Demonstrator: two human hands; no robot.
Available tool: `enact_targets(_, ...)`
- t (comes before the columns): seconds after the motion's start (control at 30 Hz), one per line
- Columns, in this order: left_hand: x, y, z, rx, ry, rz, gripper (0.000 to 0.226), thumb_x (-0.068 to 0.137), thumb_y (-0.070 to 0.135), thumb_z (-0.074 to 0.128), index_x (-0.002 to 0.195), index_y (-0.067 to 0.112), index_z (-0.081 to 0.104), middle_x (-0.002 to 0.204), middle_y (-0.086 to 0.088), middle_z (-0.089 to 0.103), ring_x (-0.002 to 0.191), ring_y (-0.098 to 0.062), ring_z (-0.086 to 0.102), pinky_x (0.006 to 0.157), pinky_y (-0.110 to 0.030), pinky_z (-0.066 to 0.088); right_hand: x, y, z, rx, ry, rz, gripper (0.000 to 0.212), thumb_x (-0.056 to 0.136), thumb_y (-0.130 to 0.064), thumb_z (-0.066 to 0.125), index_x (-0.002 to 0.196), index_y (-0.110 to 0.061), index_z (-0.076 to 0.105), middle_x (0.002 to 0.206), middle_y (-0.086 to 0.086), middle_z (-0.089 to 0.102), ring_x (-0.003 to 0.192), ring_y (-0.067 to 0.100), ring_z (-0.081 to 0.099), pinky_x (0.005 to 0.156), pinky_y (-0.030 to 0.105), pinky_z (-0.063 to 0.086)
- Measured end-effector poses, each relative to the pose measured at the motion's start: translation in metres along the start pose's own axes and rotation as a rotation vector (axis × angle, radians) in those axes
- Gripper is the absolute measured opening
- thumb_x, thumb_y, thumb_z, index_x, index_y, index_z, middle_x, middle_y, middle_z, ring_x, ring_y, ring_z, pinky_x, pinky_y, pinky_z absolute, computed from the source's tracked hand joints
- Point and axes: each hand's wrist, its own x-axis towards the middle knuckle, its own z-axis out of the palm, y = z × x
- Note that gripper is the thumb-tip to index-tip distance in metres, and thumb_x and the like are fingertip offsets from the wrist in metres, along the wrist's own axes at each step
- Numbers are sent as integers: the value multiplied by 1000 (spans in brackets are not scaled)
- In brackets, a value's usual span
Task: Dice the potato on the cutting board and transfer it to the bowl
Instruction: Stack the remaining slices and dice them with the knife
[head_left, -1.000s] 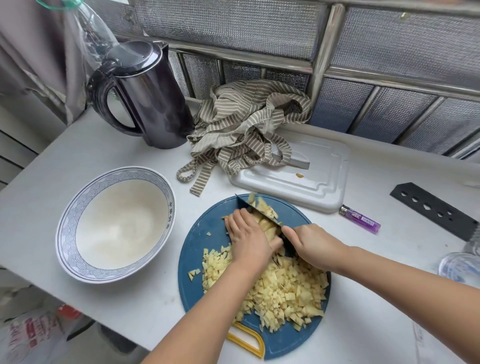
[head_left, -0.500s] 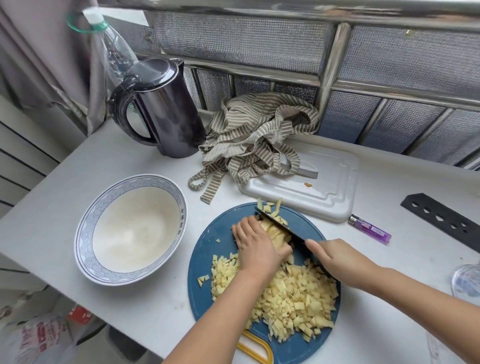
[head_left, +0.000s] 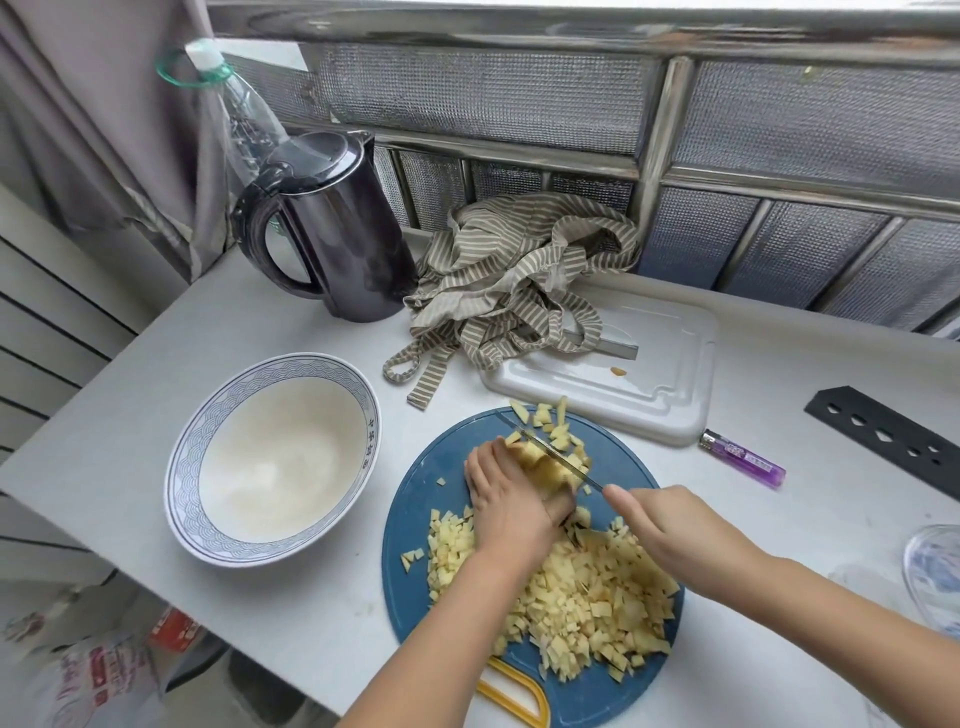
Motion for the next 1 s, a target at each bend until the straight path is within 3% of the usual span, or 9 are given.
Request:
enact_targets(0.1, 0, 2, -3, 62, -17, 14, 107, 86, 72, 36, 149, 0, -11, 157, -16, -7, 146, -32, -14, 119, -42, -4, 3, -1, 4, 7, -19, 36, 55, 101, -50, 20, 64, -11, 35, 61, 4, 40, 55, 15, 36, 58, 26, 33)
enact_targets(0.23, 1, 4, -5, 125, -54, -1, 108, 83, 73, 26, 148, -4, -12, 157, -20, -7, 146, -35, -13, 119, -42, -3, 8, -3, -2, 62, -95, 98, 54, 100, -53, 20, 67, -12, 34, 62, 4, 38, 52, 14, 33, 54, 26, 32)
enact_targets(0.37, 3, 3, -4, 166, -71, 4, 97, 95, 62, 33, 147, -6, -14, 157, -22, -9, 146, -37, -13, 119, -43, -3, 18, -4, -21, 187, -211, 159, 54, 101, -52, 25, 69, -11, 41, 57, 8, 46, 38, 16, 38, 40, 21, 37)
enact_targets(0.5, 4, 4, -4, 190, -82, 9, 93, 97, 58, 32, 147, -7, -14, 157, -23, -9, 146, -37, -12, 118, -43, -4, 23, 0, -25, 254, -303, 164, 56, 101, -54, 25, 64, -13, 39, 49, 4, 41, 36, 16, 34, 38, 20, 34)
enact_targets(0.67, 5, 3, -3, 192, -70, 17, 90, 98, 55, 31, 147, -8, -12, 157, -24, -6, 146, -37, -10, 118, -43, -4, 26, 6, -13, 204, -259, 148, 58, 101, -53, 23, 63, -11, 38, 48, 4, 39, 36, 13, 35, 41, 19, 36)
enact_targets(0.77, 6, 3, -3, 217, -80, 15, 90, 98, 55, 29, 146, -9, -14, 157, -25, -7, 146, -38, -10, 118, -43, -5, 32, 2, -3, 118, -196, 125, 55, 102, -50, 21, 61, -14, 31, 53, 0, 32, 39, 8, 29, 51, 23, 33)
enact_targets(0.87, 5, 4, -3, 235, -92, 12, 89, 99, 53, 27, 146, -9, -15, 157, -25, -9, 146, -38, -11, 118, -43, -8, 38, -2, 6, 69, -160, 101, 53, 103, -47, 20, 61, -15, 26, 57, 2, 29, 50, 14, 27, 58, 30, 30)
enact_targets(1.0, 4, 5, -5, 221, -97, -2, 87, 99, 52, 27, 146, -9, -15, 158, -23, -9, 146, -36, -10, 118, -42, -6, 44, -6, 10, 74, -130, 58, 54, 103, -45, 20, 60, -15, 26, 57, 3, 29, 52, 17, 28, 56, 28, 29)
